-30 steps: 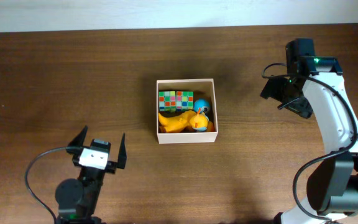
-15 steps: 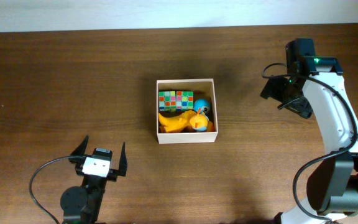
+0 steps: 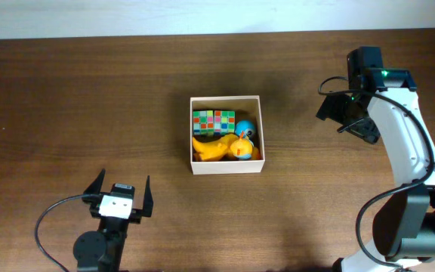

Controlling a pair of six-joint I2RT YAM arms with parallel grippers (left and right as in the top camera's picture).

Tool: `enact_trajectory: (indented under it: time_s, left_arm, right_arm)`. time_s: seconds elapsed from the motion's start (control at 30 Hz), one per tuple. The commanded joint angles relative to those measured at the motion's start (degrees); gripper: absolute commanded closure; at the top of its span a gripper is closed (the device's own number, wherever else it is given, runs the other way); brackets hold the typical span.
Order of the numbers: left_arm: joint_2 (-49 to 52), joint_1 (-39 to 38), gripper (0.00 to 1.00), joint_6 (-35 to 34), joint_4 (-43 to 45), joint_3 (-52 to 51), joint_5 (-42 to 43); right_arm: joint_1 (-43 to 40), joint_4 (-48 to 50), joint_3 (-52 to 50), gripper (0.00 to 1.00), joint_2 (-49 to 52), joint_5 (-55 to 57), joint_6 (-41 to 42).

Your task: Pack container

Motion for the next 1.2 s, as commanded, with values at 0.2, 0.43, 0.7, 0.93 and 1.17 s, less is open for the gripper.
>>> enact_trajectory:
  time_s: [0.2, 0.43, 0.7, 0.93, 1.17]
  left_arm:
    - [-0.74, 0.35, 0.01, 0.66, 0.09, -0.42, -0.61]
    - [-0.74, 0.35, 0.01, 0.66, 0.09, -0.42, -0.61]
    - [-0.74, 0.35, 0.01, 0.66, 0.09, -0.42, -0.61]
    - [-0.74, 0.35, 0.01, 0.66, 0.09, -0.42, -0.61]
    - [-0.74, 0.35, 0.01, 0.66, 0.09, -0.42, -0.61]
  right_arm:
    - [-0.26, 0.04, 0.11, 0.01, -0.44, 0.13, 0.04]
    - [-0.26, 0.04, 0.11, 0.01, -0.44, 0.13, 0.07]
    - [-0.26, 0.04, 0.11, 0.01, -0.44, 0.13, 0.07]
    - [-0.26, 0.04, 0.11, 0.01, -0.44, 0.13, 0.07]
    - [0.26, -0.04, 0.11, 0.01, -2.51, 0.15, 0.04]
